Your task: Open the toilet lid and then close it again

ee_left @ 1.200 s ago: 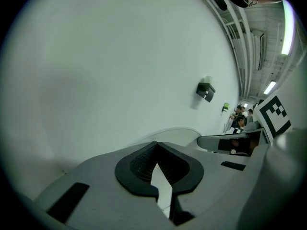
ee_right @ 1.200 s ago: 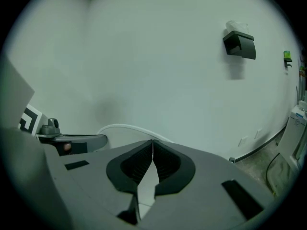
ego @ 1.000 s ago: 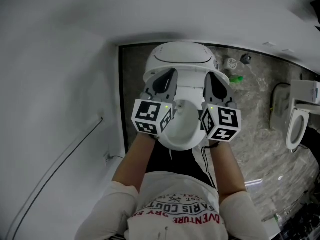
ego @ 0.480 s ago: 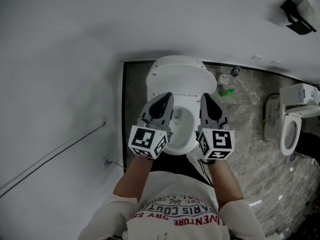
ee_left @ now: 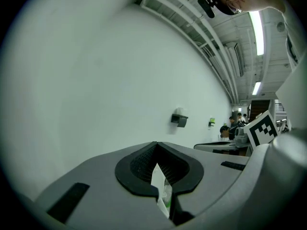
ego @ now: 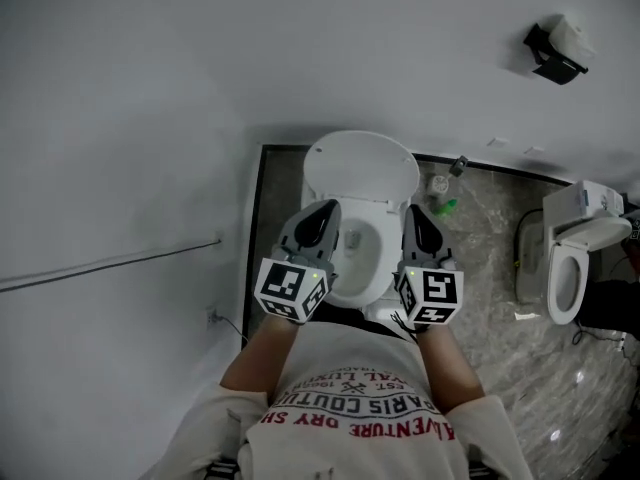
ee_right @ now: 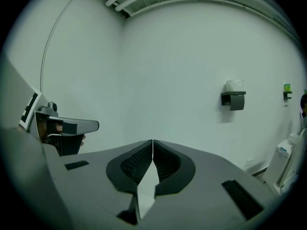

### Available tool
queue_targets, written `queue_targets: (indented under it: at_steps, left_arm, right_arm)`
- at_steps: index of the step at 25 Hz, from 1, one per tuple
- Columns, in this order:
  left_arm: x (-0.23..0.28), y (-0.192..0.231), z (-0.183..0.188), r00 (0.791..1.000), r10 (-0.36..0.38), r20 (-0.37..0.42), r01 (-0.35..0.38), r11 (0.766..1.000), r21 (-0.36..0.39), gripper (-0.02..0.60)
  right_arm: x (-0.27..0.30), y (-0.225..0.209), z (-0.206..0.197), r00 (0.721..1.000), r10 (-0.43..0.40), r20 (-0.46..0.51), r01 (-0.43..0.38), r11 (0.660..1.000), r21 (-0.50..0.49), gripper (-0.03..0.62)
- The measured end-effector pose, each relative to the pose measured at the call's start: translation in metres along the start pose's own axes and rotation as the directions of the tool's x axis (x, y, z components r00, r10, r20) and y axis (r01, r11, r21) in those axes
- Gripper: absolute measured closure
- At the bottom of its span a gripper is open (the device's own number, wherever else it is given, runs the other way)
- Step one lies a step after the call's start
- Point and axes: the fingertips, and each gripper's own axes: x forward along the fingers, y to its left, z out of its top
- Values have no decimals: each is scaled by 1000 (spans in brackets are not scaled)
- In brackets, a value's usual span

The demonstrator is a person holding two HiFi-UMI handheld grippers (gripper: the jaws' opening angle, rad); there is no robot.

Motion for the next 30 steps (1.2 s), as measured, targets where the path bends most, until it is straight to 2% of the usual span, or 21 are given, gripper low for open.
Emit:
queue_targets:
  at_steps: [7,15,20,30]
  left_arm:
    - [-32,-27,16,998,1,57,-3,999,48,575]
    - [-37,-32,19,999,9,39,-13,997,78,575]
    - [-38,-31,18,998,22,58,-24,999,39,575]
    - [-30,-21,5,998,56,20,-56,997,46,575]
  right_arm:
    - [-34,12,9,1000,21,23,-20,999,-31,580]
    - [-41,8,12,999,21,25,-21,1000,-23,580]
    - [-39,6,12,1000,25,19,-24,999,-24,580]
    - [-27,-1,-1,999,30,-22,-30,999,-15,580]
